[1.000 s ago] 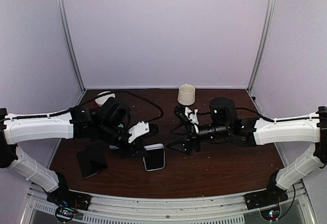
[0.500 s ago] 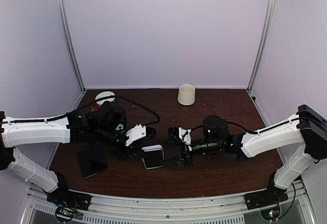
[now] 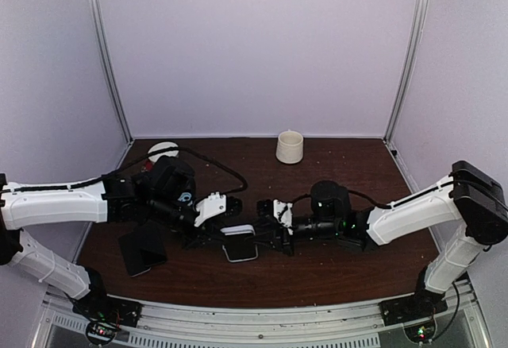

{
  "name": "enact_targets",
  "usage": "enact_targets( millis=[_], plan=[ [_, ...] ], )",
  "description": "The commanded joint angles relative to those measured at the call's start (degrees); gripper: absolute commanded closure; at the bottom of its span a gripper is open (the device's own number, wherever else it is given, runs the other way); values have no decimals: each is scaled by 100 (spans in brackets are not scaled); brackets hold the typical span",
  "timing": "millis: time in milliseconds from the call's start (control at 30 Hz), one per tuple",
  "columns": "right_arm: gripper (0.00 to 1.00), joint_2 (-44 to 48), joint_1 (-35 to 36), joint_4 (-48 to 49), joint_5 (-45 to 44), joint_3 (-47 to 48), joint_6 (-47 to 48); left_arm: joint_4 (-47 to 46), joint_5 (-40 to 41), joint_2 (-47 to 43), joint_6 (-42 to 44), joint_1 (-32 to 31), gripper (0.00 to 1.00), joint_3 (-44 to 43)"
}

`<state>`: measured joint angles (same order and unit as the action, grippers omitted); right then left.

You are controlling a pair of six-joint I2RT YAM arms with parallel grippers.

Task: Put the phone into the phone case

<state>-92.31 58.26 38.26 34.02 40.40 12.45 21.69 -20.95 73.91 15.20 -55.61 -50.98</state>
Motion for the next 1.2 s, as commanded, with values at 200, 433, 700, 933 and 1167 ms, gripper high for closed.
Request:
enact_targets(
  millis=[200, 433, 700, 933, 1167],
  plan=[
    [95, 388, -42, -535, 70, 327, 329, -572, -273, -258, 110, -23, 100, -35],
    [100, 1038, -52, -474, 129, 349, 279, -689, -171, -421, 3, -22, 63, 3],
    [100, 1336, -52, 169, 210, 307, -144, -1477, -195, -702, -523, -21, 57, 117],
    [100, 1327, -52, 936, 92, 133, -347, -1908, -425, -1028, -780, -25, 88, 169],
    [92, 1401, -52, 723, 92, 94, -266, -1479, -390, -978, -686, -23, 100, -12]
  ],
)
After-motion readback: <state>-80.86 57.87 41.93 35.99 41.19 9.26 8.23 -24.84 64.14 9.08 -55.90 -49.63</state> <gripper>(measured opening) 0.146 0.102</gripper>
